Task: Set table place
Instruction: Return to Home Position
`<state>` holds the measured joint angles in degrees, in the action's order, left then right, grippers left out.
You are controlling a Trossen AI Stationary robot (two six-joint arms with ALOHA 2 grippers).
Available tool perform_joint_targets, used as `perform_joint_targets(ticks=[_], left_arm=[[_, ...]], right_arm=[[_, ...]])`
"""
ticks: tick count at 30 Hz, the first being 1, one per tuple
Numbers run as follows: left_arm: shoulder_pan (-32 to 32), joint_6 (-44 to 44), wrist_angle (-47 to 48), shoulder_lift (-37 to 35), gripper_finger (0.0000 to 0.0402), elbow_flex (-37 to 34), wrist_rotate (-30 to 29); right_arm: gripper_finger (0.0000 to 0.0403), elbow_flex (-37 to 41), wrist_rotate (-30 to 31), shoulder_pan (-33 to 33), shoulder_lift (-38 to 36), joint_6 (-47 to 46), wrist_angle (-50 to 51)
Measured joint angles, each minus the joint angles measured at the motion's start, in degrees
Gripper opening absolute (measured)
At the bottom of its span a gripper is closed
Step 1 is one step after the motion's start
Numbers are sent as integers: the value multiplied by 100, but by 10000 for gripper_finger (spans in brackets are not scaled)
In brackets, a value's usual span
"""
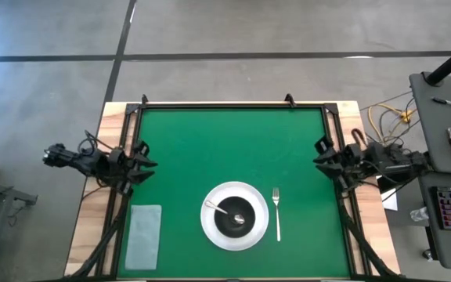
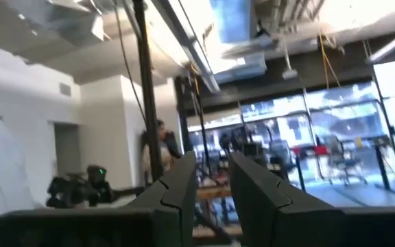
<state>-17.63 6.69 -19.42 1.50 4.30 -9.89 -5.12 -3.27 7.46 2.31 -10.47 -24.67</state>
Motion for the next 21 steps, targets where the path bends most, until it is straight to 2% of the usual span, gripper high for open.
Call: perform_joint_targets(ticks=[3,6,16,21], left_arm=[[2,153,-315,0,114,-235,2],[4,214,-451,0,114,-381,-1],[485,831,71,0,114,-383,-185],[575,1098,81,4,114,-385,-731]], right_arm=[[81,439,17,0,0,-166,-203],[76,465,33,-2,15,-317,5],[79,460,-158,0,-221,480,191],[81,460,-116,0,-170,468,204]])
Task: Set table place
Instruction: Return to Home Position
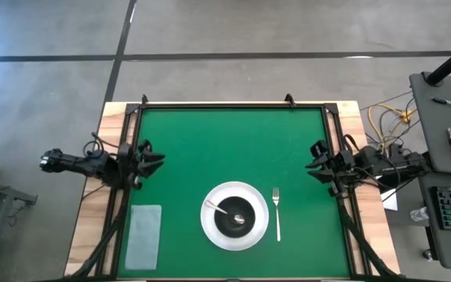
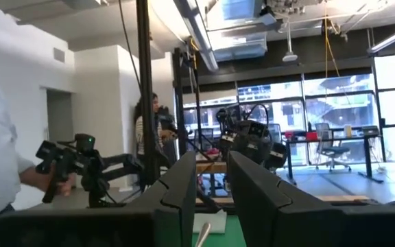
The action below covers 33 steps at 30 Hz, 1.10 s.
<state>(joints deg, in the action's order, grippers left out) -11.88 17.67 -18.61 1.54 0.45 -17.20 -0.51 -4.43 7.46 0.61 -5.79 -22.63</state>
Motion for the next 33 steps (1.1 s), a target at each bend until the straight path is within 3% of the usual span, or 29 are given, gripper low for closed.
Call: perform_joint_targets(ticks=[4,7,12,14,17,19,22,27,33], left_arm=[[3,0,-131,1,114,16,-908],[0,-2,-557,2,114,41,-1025],[0,-376,-1614,2,114,39,-1082],[7,-215,-1772,6,114,53,-575],[77,-784,-1624,34,114,1,1273],[125,-749,-1492,135,114,0,2010],[240,-691,-1073,295,114,0,2548],[753,-155,-10,498,114,-2,2615],[1837,-127,-279,639,114,-6,3068]], right_arm=[[75,0,0,0,30,-17,2],[71,0,0,0,30,-41,-12],[72,-7,140,0,19,-1636,-323],[75,-7,194,0,19,-1707,-315],[79,-7,207,0,67,-1649,-325],[79,-7,337,0,127,-1408,-291],[72,-7,394,0,271,-812,-290],[60,-5,409,-40,480,-695,-102],[59,-4,408,-344,485,-145,-175]])
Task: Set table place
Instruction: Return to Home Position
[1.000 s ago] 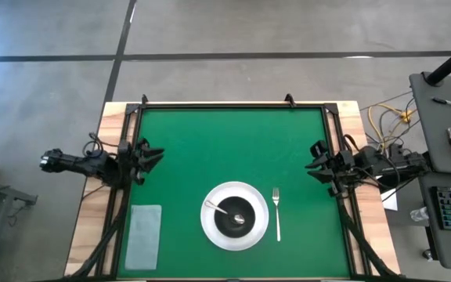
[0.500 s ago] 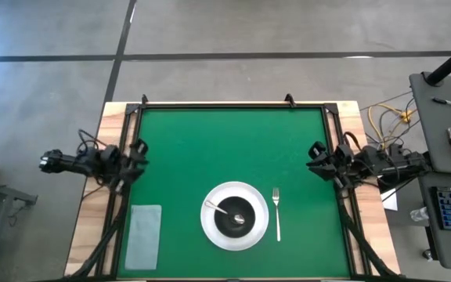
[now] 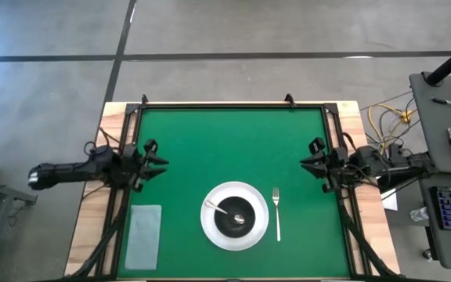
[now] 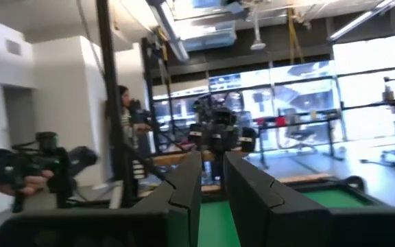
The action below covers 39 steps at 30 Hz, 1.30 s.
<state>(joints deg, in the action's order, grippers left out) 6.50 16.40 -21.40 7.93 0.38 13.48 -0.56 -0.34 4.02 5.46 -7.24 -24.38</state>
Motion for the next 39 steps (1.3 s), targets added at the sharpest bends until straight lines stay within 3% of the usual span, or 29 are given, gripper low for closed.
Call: perform_joint_targets(ticks=[7,10,39], left_arm=[[1759,318,-16,157,114,-4,1680],[2264,607,-102,271,114,-4,2099],[2414,873,-56,946,114,-2,2063]], right_arm=[[59,0,-551,-801,-16,-191,263],[59,0,-889,-1147,-16,-338,278],[59,0,-1015,-1343,-5,-475,660]])
